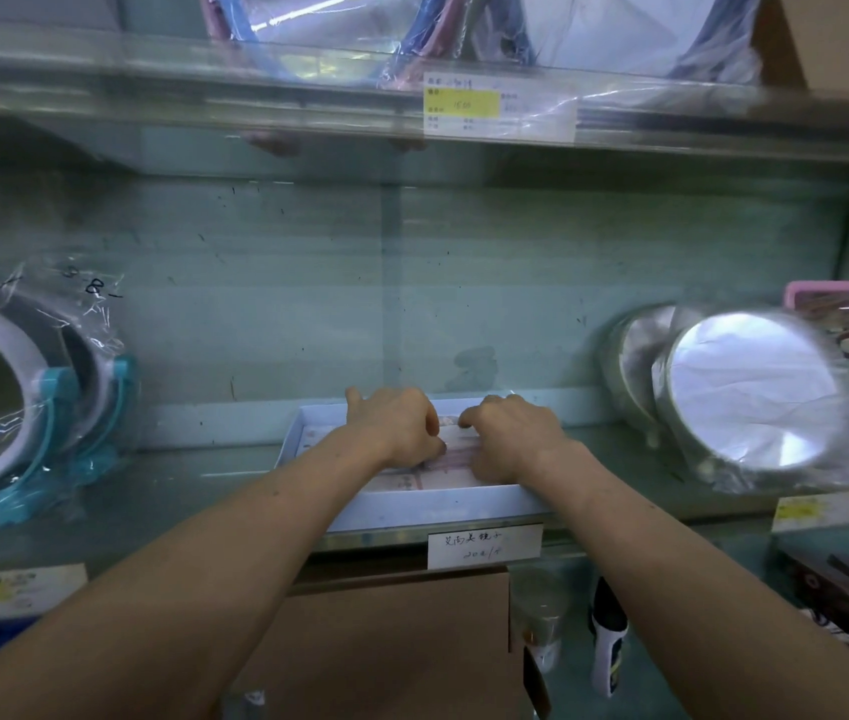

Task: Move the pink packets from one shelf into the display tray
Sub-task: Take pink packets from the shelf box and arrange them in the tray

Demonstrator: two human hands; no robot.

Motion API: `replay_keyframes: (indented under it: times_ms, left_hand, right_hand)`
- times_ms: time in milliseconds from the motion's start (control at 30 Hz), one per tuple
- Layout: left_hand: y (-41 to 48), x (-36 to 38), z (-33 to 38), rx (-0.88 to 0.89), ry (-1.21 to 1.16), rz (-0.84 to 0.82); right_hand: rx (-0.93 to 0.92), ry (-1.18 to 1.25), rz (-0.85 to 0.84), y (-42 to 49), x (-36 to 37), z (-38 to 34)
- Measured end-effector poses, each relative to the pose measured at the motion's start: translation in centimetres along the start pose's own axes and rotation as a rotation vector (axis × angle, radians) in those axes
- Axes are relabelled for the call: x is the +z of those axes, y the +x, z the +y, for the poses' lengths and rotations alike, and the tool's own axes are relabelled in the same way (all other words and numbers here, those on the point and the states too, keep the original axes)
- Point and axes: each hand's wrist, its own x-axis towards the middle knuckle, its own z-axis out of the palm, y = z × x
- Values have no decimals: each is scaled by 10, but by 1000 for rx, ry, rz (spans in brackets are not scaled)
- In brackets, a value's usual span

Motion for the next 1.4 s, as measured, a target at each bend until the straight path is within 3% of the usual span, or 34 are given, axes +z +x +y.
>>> replay_keyframes:
  times_ms: [300,467,633,833,1100,1400]
  left_hand:
    - [1,2,9,42,240,-18]
    - [-1,-6,16,11,204,-26]
    - [-6,-7,19,-45,173,-26]
    - [-11,-10,19,-50,185,-143]
    - [-40,-36,-1,-190,162,72]
    - [-89,-57,-47,-388,221,92]
  right_hand:
    - [3,-72,12,4,0,-1]
    - [-50,-9,69,-1,-4,0]
    - [9,75,-4,0,-6,-1]
    - [-14,167,-148,-2,-18,4]
    - [-97,249,34,-21,-32,-16]
    - [-281,273,89,-43,-59,-81]
